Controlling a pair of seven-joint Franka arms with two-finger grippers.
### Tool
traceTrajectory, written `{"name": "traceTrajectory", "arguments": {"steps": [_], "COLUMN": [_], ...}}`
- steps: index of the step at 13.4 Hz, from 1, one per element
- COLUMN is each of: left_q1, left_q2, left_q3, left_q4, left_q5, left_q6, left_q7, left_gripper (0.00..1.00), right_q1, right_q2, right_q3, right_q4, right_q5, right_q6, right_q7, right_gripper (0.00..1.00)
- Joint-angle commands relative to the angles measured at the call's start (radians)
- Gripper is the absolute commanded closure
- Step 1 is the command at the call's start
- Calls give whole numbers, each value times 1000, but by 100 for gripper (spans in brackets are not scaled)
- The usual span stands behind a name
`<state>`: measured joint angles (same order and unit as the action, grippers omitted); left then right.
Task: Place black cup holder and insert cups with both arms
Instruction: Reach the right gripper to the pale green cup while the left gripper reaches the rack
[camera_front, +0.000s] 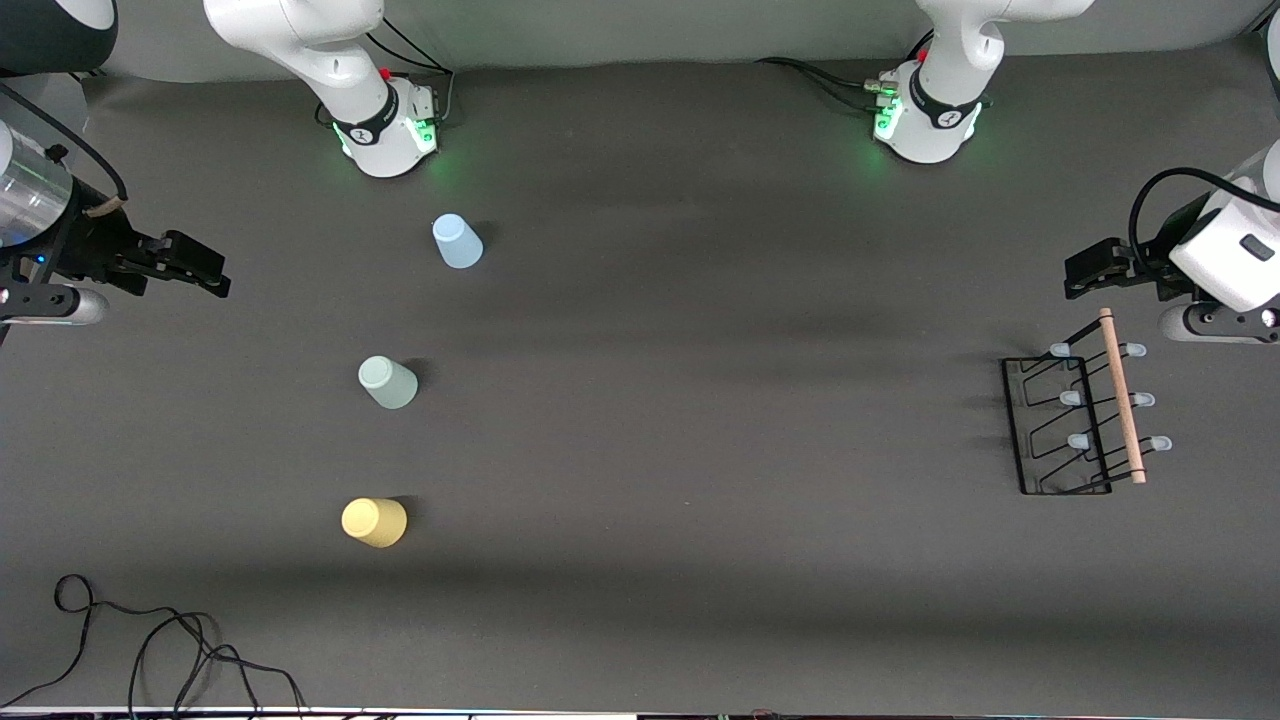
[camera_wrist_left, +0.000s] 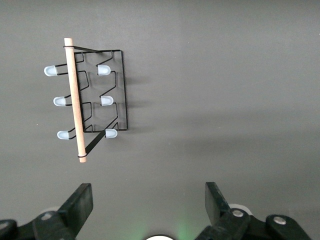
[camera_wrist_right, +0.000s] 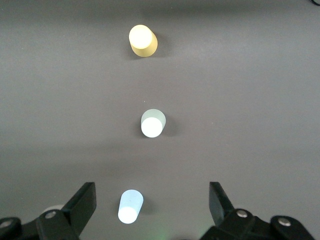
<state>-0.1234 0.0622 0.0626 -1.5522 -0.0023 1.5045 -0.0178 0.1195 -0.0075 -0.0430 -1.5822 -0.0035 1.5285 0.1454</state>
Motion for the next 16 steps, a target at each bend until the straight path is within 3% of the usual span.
{"name": "traceTrajectory", "arguments": {"steps": [1, 9, 12, 16], "left_q1": [-19, -19, 14, 157], "left_q2": [7, 4, -16, -67], "left_q3": [16, 17, 28, 28], "left_q4": [20, 12, -66, -198], "left_q5": [18, 18, 27, 41], "left_q6": [-15, -17, 40, 148], "left_q7": [4, -5, 12, 185], "left_gripper": [0, 0, 0, 0], "right_q1": [11, 9, 9, 9], "right_q2": [-23, -19, -6, 21], "right_q3": [-9, -15, -14, -9], "right_q4": [-18, -16, -15, -15], "right_q5": [16, 16, 16, 17], "right_q6": [1, -10, -18, -7], "right_q7": [2, -10, -13, -10], "right_gripper": [0, 0, 0, 0]}}
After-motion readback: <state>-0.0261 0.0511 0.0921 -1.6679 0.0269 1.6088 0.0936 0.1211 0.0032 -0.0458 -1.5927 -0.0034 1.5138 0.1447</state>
